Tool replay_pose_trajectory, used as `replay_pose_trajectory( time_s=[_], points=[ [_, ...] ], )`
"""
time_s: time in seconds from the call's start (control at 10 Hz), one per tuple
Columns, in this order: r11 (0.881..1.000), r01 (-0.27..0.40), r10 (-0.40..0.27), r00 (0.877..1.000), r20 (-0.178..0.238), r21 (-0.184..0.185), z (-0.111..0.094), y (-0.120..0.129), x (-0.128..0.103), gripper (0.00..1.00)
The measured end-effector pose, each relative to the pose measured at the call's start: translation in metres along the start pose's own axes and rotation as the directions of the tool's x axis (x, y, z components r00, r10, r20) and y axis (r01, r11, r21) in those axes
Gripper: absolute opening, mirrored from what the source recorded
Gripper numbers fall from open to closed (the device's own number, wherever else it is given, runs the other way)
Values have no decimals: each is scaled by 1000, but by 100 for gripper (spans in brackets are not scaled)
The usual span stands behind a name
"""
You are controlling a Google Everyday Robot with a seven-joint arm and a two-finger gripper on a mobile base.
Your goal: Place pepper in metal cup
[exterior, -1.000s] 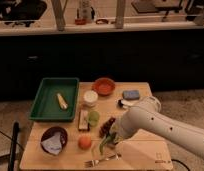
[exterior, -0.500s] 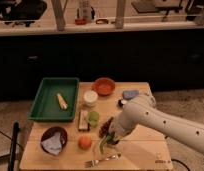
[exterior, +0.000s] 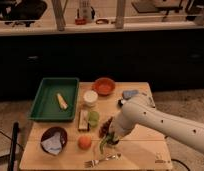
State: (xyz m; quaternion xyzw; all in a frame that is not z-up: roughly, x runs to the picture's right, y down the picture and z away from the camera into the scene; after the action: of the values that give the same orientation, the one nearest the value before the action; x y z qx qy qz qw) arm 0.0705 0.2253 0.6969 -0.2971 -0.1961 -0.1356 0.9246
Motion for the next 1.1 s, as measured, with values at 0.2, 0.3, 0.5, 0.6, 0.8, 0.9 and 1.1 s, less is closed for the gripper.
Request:
replay_pose_trajectory(
  time_s=[0.2,0.3,0.5,0.6,0.8,0.9,1.1],
  points=[
    [1000,2,-2,1000,-4,1,-1,-1,0,79],
    [1000,2,-2,1000,-6,2,-2,-1,1,80],
    [1000,0,0,1000,-5,4,-3,-1,3,80],
    [1000,1,-1,1000,-4,6,-4,-1,4,80],
    [1000,8,-8,1000,-2,9,-5,-2,4,80],
    [1000,11,-11,1000,0,11,-6,-2,4,80],
    [1000,16,-16,1000,2,12,-8,-3,5,80]
  ],
)
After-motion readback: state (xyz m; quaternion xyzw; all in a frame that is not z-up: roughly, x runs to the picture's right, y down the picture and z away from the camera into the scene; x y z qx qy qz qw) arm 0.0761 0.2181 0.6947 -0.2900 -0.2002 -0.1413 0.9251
